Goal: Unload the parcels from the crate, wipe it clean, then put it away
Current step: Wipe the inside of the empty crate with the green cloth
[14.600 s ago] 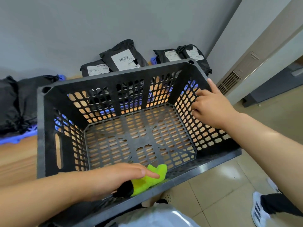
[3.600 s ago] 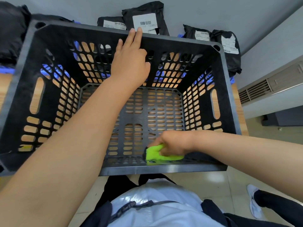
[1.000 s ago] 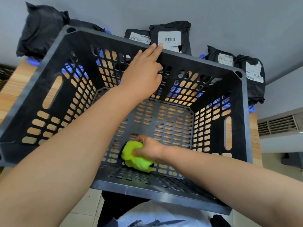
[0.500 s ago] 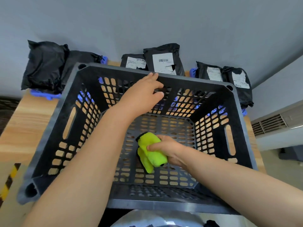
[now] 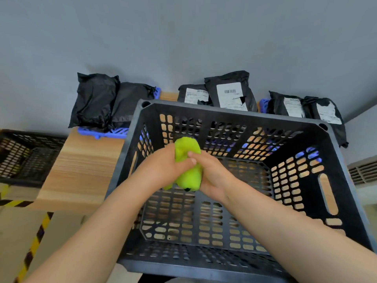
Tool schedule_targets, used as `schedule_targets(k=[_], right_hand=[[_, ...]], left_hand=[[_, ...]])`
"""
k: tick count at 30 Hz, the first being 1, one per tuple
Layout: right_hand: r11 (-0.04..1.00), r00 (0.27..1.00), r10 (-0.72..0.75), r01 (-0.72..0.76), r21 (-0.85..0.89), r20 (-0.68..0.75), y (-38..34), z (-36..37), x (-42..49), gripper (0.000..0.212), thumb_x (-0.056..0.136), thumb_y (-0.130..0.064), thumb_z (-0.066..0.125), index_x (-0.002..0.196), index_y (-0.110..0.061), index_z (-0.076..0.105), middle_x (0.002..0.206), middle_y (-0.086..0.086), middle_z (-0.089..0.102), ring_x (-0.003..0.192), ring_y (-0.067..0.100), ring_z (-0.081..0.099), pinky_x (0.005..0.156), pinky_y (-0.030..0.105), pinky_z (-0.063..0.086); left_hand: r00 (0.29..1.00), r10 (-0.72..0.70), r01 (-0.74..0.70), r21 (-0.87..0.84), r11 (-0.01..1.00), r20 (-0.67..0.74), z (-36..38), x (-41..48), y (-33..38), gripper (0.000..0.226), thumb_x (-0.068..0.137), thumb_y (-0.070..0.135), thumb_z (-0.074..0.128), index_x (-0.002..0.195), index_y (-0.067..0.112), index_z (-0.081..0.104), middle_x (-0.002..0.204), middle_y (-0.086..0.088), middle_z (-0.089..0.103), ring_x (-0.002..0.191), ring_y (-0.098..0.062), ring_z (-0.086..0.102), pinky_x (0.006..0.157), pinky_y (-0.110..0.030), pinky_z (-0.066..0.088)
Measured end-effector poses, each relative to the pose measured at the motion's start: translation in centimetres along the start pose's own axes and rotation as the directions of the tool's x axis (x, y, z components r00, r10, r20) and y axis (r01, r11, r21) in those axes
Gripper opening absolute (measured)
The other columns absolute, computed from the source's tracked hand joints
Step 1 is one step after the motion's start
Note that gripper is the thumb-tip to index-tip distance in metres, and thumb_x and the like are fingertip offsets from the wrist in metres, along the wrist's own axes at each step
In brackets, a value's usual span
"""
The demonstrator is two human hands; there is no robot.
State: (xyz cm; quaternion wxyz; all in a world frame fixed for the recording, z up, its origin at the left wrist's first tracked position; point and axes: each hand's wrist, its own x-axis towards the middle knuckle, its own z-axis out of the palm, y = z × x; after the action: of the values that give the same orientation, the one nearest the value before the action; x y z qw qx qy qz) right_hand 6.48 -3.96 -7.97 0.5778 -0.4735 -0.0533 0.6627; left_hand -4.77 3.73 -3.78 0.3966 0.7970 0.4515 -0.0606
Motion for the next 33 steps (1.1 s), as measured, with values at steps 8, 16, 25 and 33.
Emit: schedule_targets(k=[8, 16, 25, 33], right_hand=[[0.990, 0.998, -0.040, 0.032, 0.138, 0.054, 0.6, 2.8, 2.3, 0.041, 0.095, -0.031, 0.043, 0.129, -0.013, 0.056, 0.131, 0.014, 0.057, 0.121, 0.030, 0.054, 0.097, 0.049, 0.045], [0.989, 0.997, -0.071, 0.065, 0.135, 0.041, 1.1, 4.6, 2.4, 0.039, 0.093, -0.027, 0.050, 0.128, -0.010, 0.055, 0.123, 0.014, 0.062, 0.110, 0.030, 0.061, 0.092, 0.047, 0.049], [0.733, 0.639, -0.662, 0.441, -0.518, -0.392, 1.3, 9.5, 6.7, 0.029, 0.081, -0.018, 0.070, 0.105, -0.018, 0.054, 0.098, -0.001, 0.057, 0.088, 0.012, 0.056, 0.075, 0.022, 0.047], [0.662, 0.780, -0.622, 0.482, -0.573, -0.063, 6.3, 12.7, 7.0, 0.043, 0.095, -0.042, 0.034, 0.129, -0.062, 0.019, 0.151, -0.018, 0.015, 0.139, -0.004, 0.012, 0.113, 0.018, 0.013]], left_hand=[[0.913, 0.038, -0.115, -0.167, 0.979, -0.405, -1.8, -0.4, -1.5, 0.068, 0.079, 0.016, 0.066, 0.139, 0.028, 0.035, 0.116, 0.002, 0.058, 0.107, -0.021, 0.055, 0.084, -0.035, 0.047], [0.872, 0.153, -0.198, -0.051, 0.979, -0.464, -4.0, 0.3, -3.1, 0.082, 0.077, 0.028, 0.073, 0.145, 0.021, 0.028, 0.120, 0.007, 0.057, 0.110, -0.015, 0.054, 0.090, -0.036, 0.046], [0.884, 0.213, -0.330, -0.233, 0.915, -0.415, -6.4, 3.7, -5.7, 0.047, 0.101, 0.015, 0.035, 0.147, 0.025, 0.029, 0.155, 0.004, 0.024, 0.141, 0.000, 0.017, 0.112, -0.016, 0.011], [0.919, 0.176, -0.358, -0.557, 0.750, -0.354, -5.8, 4.4, -6.5, 0.052, 0.097, 0.049, 0.017, 0.143, 0.034, 0.035, 0.149, 0.018, 0.034, 0.134, 0.013, 0.027, 0.110, -0.013, 0.022]])
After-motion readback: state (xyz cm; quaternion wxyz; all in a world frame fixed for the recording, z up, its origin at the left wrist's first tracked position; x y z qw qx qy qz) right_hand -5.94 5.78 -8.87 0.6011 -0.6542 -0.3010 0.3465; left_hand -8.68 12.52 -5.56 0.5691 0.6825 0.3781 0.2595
